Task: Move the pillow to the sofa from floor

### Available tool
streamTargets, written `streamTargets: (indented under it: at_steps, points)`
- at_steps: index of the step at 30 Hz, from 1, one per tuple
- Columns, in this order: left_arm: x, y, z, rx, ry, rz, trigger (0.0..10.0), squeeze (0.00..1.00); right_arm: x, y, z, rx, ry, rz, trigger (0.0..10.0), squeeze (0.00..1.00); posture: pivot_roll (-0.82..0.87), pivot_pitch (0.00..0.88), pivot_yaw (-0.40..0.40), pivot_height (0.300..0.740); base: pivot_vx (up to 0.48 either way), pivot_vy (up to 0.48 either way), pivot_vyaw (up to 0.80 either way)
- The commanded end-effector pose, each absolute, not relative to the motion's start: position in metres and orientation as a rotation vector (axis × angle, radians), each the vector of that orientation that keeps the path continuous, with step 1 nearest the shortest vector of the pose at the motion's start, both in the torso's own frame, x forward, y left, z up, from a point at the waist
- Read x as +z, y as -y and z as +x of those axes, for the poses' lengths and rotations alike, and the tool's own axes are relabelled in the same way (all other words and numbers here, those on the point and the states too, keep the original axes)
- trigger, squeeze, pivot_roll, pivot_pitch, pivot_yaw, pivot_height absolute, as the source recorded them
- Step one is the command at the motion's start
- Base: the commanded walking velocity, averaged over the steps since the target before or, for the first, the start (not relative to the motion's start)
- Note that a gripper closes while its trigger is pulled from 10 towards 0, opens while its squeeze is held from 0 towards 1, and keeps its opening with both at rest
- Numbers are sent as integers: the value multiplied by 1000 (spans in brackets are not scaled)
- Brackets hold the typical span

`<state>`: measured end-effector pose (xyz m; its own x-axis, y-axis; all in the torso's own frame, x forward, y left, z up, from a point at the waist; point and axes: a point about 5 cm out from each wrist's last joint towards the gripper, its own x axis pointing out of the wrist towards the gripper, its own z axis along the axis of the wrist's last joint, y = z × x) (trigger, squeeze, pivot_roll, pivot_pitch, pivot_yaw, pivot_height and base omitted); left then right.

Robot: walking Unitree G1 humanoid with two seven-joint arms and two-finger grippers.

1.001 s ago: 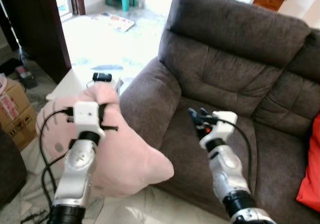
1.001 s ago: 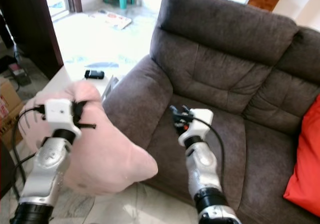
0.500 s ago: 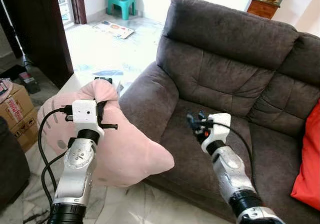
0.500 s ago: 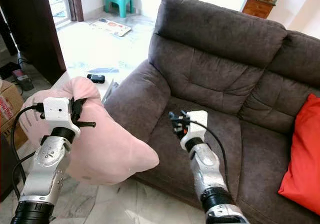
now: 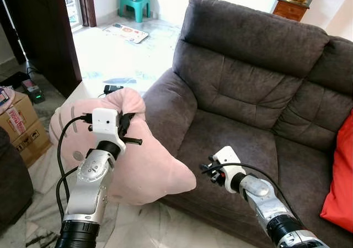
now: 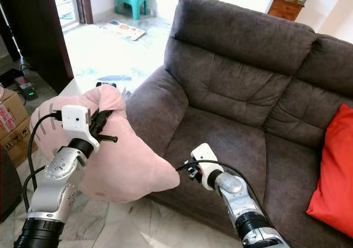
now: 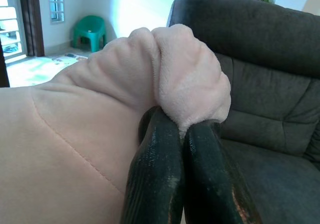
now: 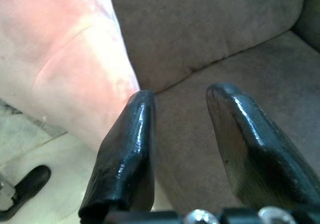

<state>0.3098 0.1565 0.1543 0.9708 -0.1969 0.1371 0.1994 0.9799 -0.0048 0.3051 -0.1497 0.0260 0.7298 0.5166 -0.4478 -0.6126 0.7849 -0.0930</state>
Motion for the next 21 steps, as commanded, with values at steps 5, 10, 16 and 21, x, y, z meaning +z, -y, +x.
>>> streamTargets:
  at_steps: [5, 10, 16, 21]
  points:
    - [183, -143, 312, -273, 244, -33, 10000, 0, 15, 153, 296, 662, -498, -276, 10000, 0, 195, 0, -152, 740, 0, 0, 0]
    - [192, -136, 315, -299, 265, -60, 10000, 0, 4, 150, 289, 678, -568, -283, 10000, 1000, 196, 0, -148, 740, 0, 0, 0]
    - [197, -133, 315, -315, 278, -75, 10000, 0, 0, 146, 283, 727, -575, -281, 10000, 1000, 196, 0, -149, 740, 0, 0, 0]
    - [205, -129, 312, -345, 287, -107, 10000, 0, -5, 148, 279, 728, -610, -297, 10000, 0, 204, 0, -155, 740, 0, 0, 0]
